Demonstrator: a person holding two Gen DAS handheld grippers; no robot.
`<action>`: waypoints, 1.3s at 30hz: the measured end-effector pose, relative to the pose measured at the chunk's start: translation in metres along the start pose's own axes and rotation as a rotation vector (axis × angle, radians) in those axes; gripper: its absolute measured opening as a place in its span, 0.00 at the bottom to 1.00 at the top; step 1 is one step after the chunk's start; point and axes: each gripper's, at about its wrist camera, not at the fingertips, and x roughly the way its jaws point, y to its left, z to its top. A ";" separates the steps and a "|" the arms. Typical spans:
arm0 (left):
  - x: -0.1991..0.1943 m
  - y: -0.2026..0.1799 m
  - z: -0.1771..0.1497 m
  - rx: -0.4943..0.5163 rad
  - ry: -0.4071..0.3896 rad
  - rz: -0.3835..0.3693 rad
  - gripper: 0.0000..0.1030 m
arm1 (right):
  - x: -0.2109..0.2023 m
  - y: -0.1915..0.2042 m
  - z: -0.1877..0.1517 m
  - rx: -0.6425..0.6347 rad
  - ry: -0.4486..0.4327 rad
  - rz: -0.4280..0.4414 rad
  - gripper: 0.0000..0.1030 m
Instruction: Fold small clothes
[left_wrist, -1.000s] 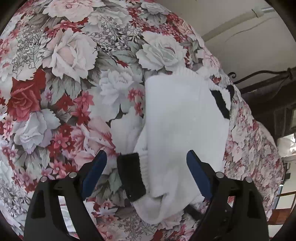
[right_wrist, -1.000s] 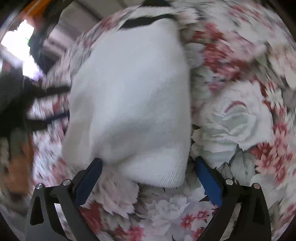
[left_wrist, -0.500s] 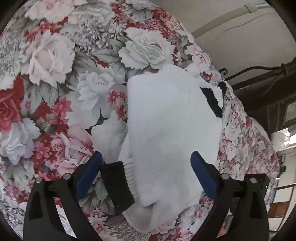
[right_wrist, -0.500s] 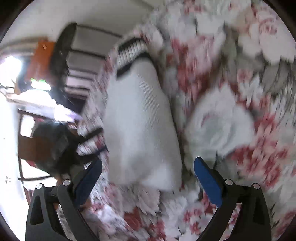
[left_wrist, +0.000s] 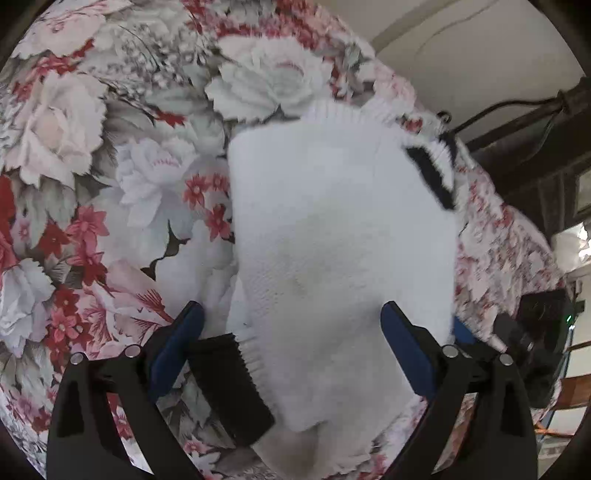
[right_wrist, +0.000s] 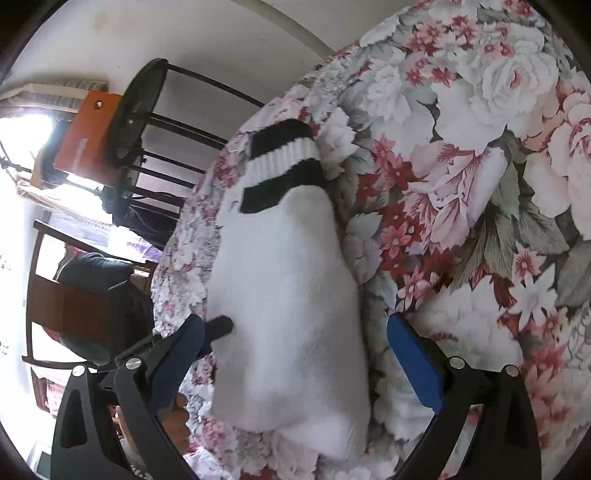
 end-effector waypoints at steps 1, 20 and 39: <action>0.003 -0.002 0.000 0.015 0.005 0.012 0.92 | 0.005 -0.002 0.002 0.003 0.003 -0.004 0.96; 0.023 -0.023 -0.001 0.124 -0.006 0.047 0.95 | 0.050 -0.002 0.017 -0.078 0.046 0.030 0.76; 0.025 -0.036 -0.004 0.183 -0.046 0.084 0.96 | 0.065 0.007 0.016 -0.076 0.047 0.062 0.81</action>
